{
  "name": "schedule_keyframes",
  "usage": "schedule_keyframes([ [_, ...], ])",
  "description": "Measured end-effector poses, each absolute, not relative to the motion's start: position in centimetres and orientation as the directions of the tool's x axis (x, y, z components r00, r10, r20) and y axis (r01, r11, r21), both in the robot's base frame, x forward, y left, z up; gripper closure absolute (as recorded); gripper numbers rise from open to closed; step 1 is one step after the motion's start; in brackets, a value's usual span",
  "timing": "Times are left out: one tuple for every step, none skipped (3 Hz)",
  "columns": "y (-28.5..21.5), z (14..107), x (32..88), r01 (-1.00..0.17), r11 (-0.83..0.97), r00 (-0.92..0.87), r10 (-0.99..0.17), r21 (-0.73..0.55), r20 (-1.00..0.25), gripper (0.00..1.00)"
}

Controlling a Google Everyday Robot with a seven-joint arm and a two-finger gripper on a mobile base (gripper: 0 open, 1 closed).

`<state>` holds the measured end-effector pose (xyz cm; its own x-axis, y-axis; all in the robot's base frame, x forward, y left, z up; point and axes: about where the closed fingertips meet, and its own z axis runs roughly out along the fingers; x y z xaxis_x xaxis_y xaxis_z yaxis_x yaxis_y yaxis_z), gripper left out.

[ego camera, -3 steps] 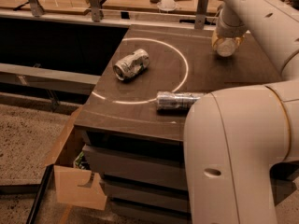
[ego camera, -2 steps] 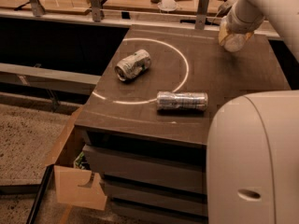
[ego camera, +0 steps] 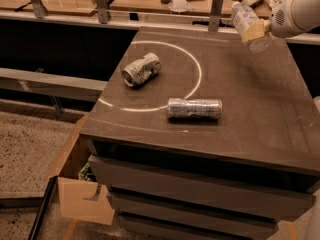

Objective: Move blue plastic bottle near 7up can

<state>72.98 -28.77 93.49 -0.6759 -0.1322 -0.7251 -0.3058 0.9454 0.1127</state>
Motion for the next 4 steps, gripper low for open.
schedule_keyframes([
  [-25.0,94.3,70.6,-0.524,0.832,-0.616,-0.221,0.184,-0.756,1.00],
  [-22.0,94.3,67.6,-0.718,0.681,-0.524,-0.394,0.143,-0.755,1.00],
  [-20.6,93.4,65.5,-0.841,0.539,-0.394,-0.554,0.045,-0.733,1.00],
  [-20.5,91.5,65.2,-0.889,0.455,-0.298,-0.647,-0.042,-0.701,1.00],
])
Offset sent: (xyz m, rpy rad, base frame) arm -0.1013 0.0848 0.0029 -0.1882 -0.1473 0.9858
